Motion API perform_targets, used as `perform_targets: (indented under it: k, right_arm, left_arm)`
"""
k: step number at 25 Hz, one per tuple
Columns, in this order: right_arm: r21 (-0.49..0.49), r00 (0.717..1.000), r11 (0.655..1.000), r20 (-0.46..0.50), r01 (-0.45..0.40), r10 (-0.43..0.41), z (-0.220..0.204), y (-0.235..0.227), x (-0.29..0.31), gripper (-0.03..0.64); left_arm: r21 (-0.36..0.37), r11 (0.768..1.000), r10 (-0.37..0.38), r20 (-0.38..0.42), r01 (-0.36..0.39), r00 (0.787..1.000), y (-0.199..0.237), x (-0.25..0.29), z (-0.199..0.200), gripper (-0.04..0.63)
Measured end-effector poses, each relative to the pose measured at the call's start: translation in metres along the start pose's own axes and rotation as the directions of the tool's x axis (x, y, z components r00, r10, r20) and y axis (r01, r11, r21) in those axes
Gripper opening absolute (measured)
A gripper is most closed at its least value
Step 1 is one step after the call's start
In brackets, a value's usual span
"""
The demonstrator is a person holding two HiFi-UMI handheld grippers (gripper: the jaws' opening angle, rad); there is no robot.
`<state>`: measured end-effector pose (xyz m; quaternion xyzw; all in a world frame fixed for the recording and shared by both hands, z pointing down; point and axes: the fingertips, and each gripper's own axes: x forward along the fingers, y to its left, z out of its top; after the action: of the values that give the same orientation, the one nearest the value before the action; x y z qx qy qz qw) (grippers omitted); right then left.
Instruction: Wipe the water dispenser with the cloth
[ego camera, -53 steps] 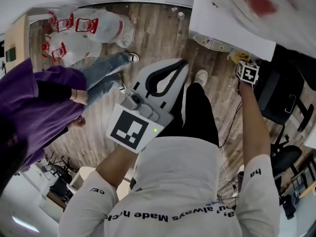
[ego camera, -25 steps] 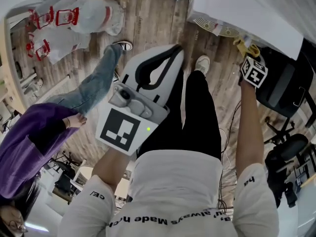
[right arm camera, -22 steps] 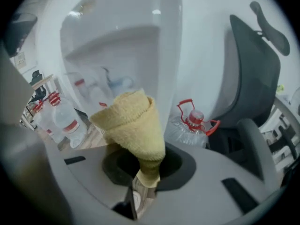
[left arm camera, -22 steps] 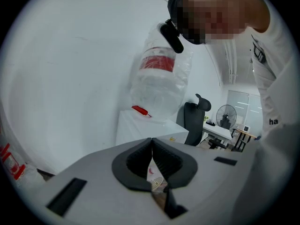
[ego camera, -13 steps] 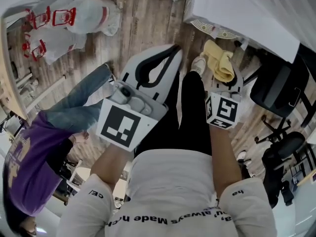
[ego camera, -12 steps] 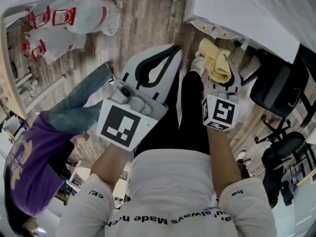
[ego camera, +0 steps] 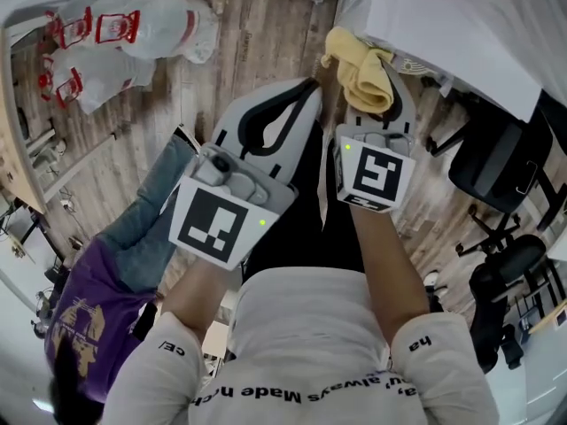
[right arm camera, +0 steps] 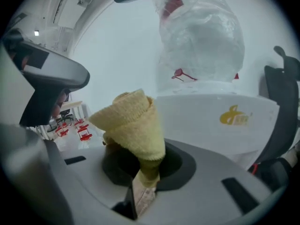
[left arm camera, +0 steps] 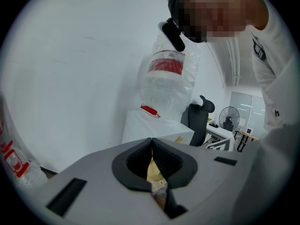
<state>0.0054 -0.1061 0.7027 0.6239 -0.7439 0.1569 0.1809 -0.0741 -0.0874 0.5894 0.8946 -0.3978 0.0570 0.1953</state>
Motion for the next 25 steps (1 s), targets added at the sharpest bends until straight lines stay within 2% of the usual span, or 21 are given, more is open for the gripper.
perform_targets:
  k: [9,25]
  right_arm:
    - [0.019,0.996,0.999,-0.079,0.036,-0.035,-0.017,0.004,0.026,0.063]
    - [0.078,0.981,0.991,-0.169,0.111,-0.096,-0.088,-0.006,0.061,0.063]
  left_arm:
    - [0.002,1.000,-0.008,-0.001,0.008,1.000,0.011,-0.001,0.003,0.020]
    - [0.003,1.000,-0.016,-0.023,0.016,1.000,0.031,0.000,-0.003,0.020]
